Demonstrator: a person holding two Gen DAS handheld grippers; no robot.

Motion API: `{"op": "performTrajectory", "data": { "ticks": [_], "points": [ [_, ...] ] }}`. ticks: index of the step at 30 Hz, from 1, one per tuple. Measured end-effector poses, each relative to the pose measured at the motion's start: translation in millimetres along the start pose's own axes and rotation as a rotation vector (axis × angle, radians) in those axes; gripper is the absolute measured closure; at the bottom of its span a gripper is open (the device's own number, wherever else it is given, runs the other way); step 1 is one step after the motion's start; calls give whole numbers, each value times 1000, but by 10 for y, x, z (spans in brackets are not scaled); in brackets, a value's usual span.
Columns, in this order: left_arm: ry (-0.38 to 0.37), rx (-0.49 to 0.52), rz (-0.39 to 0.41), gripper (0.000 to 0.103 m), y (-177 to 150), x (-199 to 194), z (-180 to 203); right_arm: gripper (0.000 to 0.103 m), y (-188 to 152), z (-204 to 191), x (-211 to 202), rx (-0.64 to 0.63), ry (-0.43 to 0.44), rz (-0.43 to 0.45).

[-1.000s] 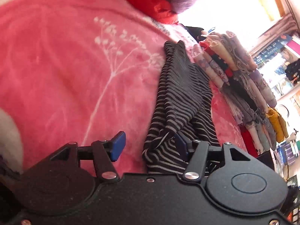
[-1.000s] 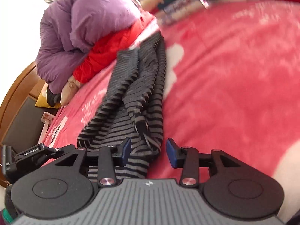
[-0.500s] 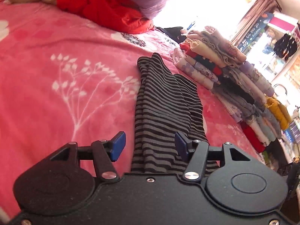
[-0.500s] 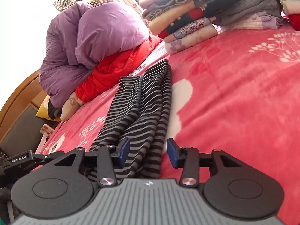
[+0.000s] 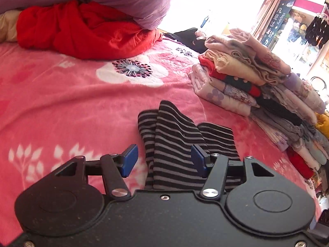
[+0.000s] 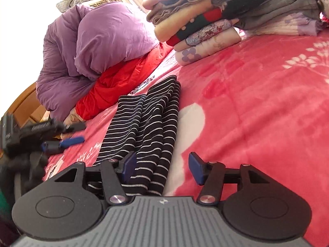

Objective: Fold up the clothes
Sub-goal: 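Close the left gripper on the shirt's side edge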

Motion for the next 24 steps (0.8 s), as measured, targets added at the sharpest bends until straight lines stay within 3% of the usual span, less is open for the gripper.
{"op": "performTrajectory", "data": {
  "ticks": [11,14,19,24],
  "points": [
    [36,102,-21,49,255,661,63,37,-49,-39,167,-9,1,-51],
    [39,121,-24,57,279,776,84,35,-64,-61,184,-29,-12,-55],
    [40,128,-36,82,292,862,102,33,-78,-52,209,-29,-11,-60],
    [17,104,-24,97,318,773,109,33,-81,-35,209,-16,-9,-58]
  ]
}}
Point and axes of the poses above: each gripper's, at about its wrist camera, not at the fingertips, and x roughly the way its jaws point, z to its right, y to its top, the point moved 3 cm from there along x, roughly the way its jaws point, and after that the axes turned 1 degree about z, right-handed, at the moved point
